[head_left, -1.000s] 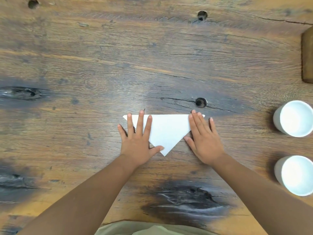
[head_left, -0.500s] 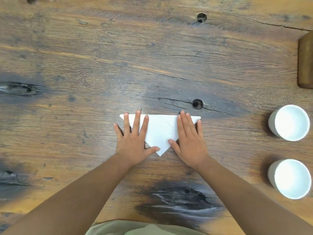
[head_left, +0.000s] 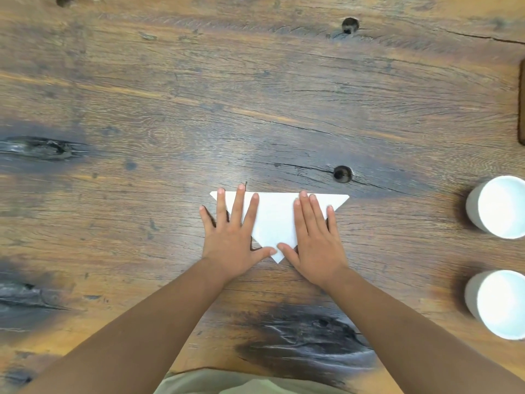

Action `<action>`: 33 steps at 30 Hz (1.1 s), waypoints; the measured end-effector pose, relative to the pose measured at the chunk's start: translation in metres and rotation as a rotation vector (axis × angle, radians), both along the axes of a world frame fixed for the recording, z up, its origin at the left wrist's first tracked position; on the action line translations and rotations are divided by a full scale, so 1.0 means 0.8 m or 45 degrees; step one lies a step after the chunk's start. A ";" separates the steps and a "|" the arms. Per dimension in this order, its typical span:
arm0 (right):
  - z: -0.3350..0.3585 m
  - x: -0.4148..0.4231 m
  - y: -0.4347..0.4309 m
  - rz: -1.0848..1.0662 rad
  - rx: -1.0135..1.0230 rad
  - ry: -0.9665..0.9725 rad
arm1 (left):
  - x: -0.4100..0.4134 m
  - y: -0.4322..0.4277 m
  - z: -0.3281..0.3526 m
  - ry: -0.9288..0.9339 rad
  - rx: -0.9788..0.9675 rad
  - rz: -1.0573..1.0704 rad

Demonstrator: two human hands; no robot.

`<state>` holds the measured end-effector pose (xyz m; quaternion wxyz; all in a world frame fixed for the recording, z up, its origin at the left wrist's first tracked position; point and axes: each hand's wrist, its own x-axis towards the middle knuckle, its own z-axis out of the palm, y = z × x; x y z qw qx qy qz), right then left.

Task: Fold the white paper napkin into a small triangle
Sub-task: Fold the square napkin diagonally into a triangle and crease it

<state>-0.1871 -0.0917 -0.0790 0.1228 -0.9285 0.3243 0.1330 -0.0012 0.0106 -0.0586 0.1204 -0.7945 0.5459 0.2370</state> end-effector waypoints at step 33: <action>-0.006 -0.001 -0.001 0.020 -0.033 0.005 | 0.080 0.036 -0.005 0.042 -0.136 -0.080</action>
